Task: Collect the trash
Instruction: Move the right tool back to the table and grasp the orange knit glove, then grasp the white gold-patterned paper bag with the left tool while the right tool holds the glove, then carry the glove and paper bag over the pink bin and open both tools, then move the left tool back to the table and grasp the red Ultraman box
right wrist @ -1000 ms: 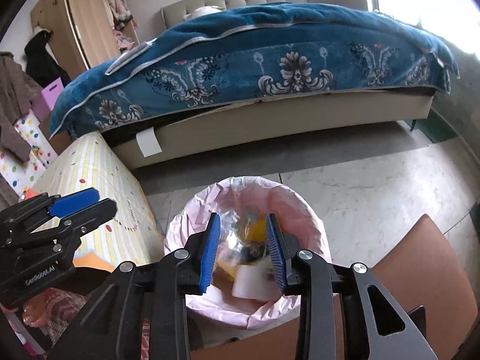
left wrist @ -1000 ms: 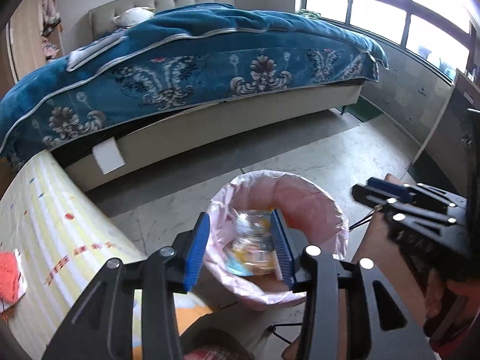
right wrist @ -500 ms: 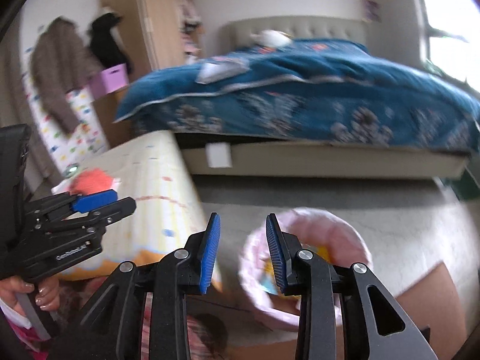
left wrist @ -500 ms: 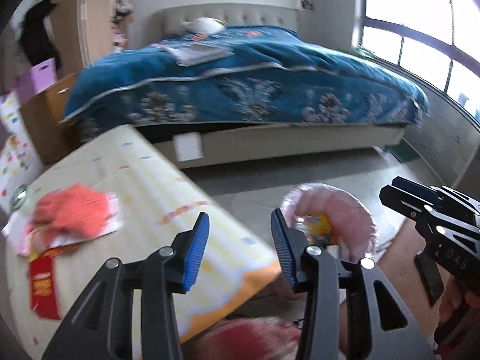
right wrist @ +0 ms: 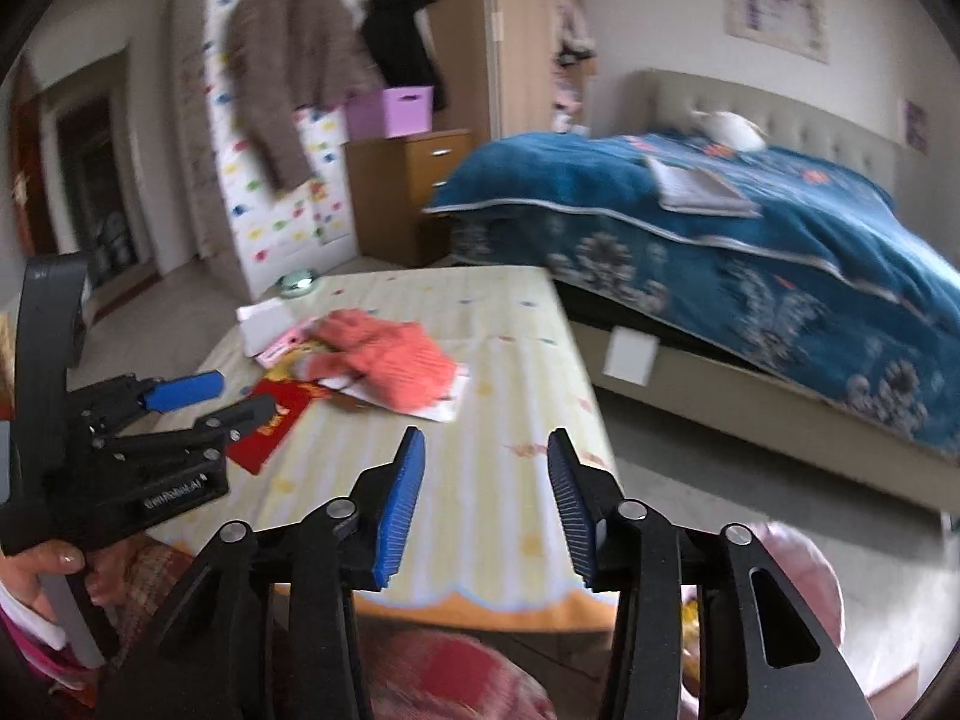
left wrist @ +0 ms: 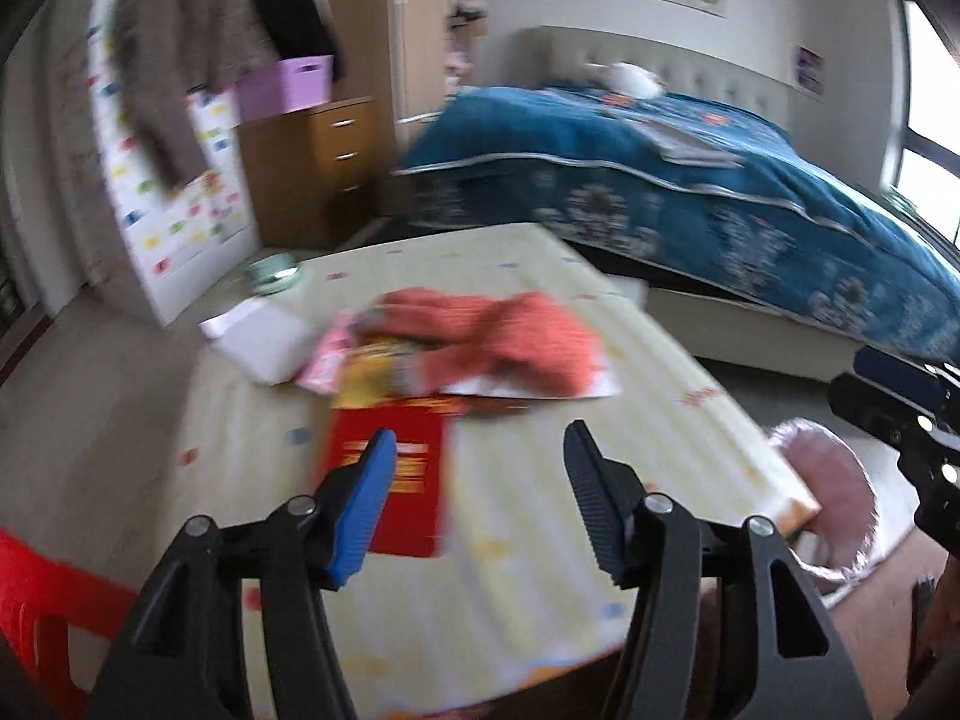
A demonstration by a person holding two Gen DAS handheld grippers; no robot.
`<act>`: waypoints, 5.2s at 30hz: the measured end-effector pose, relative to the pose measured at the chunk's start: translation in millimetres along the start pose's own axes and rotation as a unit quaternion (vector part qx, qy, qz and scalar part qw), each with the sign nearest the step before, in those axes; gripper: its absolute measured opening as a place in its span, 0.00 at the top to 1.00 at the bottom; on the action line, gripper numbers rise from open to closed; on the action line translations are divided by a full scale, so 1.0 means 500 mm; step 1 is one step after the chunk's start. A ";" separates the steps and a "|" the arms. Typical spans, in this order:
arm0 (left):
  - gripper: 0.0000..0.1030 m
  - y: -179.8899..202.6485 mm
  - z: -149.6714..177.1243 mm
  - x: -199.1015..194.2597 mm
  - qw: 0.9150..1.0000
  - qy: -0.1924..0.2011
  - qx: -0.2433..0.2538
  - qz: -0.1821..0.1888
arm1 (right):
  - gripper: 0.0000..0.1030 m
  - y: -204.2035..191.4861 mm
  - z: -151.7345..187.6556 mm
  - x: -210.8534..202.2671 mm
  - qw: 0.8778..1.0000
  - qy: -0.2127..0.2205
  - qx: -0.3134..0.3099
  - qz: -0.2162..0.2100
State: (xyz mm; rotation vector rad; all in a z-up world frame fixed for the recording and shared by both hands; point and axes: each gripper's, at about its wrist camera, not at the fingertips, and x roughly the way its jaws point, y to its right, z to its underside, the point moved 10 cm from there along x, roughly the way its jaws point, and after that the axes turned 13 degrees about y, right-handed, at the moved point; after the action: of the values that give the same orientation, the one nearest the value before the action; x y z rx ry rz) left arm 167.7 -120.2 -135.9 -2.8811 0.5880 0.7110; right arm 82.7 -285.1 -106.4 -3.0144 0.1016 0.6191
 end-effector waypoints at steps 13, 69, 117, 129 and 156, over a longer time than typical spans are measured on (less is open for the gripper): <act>0.34 -0.225 -0.015 0.084 0.993 -0.011 -0.036 -0.111 | 0.36 -0.130 -0.026 0.194 0.998 -0.032 -0.032 -0.040; 0.50 0.040 0.030 0.282 0.993 -0.104 0.057 -0.004 | 0.85 0.123 -0.015 0.113 0.997 -0.010 0.042 0.057; 0.99 0.677 0.006 0.031 0.951 -0.004 0.161 0.265 | 0.84 0.494 0.182 -0.262 0.949 -0.036 0.131 0.286; 0.81 0.796 0.040 0.102 0.939 -0.048 0.175 0.291 | 0.69 0.582 0.263 -0.209 0.945 -0.069 0.170 0.271; 0.45 0.385 -0.050 0.014 0.984 0.006 0.091 0.150 | 0.55 0.309 0.091 -0.182 0.982 0.005 0.107 0.156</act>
State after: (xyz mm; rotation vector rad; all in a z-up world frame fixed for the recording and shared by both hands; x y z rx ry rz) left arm 107.7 -304.4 -120.7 -2.6574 1.0466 0.6358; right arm -30.6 -430.9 -119.5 -2.8127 0.6108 0.5710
